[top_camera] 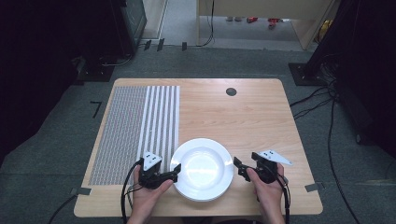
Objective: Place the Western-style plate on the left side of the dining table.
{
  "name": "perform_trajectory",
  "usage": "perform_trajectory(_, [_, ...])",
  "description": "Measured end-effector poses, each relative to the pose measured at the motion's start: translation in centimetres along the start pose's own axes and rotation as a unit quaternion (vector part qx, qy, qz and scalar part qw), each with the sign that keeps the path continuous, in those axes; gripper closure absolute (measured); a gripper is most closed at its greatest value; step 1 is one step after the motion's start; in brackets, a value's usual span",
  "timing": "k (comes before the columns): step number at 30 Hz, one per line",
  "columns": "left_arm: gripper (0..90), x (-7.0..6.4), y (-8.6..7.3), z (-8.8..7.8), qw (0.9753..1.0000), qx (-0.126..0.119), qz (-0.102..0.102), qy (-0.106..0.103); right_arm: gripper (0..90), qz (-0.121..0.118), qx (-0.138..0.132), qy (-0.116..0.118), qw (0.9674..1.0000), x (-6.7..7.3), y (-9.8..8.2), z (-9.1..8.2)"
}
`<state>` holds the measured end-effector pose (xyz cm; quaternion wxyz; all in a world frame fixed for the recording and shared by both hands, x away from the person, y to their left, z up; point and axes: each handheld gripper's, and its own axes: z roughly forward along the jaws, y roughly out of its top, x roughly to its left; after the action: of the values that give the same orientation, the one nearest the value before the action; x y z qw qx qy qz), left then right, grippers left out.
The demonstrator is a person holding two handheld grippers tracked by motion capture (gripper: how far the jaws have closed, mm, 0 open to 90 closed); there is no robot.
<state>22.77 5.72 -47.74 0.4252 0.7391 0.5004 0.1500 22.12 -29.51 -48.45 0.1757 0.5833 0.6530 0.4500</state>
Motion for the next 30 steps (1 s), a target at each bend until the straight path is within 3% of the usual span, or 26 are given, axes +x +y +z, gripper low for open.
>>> perform_trajectory(7, [27.0,-0.3,-0.2,0.3,1.0000,0.008,0.003,-0.005,28.0,-0.008,0.000,0.020,0.9998,1.1,-0.2,0.3])
perform_trajectory(13, [38.6,-0.4,-0.3,0.5,0.9999,0.011,-0.003,-0.011,37.9,-0.014,0.006,0.026,0.9995,2.0,-0.5,0.9])
perform_trajectory(20, [51.7,-0.2,-0.5,0.7,0.9995,0.019,-0.010,-0.024,57.8,0.001,0.001,0.063,0.9980,2.4,-0.8,1.2])
perform_trajectory(22, [53.4,-0.1,-0.6,0.8,0.9995,0.019,-0.010,-0.023,58.2,0.002,-0.001,0.073,0.9973,2.5,-0.9,1.3])
perform_trajectory(24, [53.9,0.0,-0.5,0.7,0.9994,0.020,-0.014,-0.026,60.3,0.005,-0.002,0.068,0.9977,2.6,-0.9,1.4])
perform_trajectory(30, [54.8,0.0,-0.5,0.7,0.9993,0.018,-0.018,-0.027,69.0,0.043,-0.010,0.081,0.9957,1.8,-1.1,1.4])
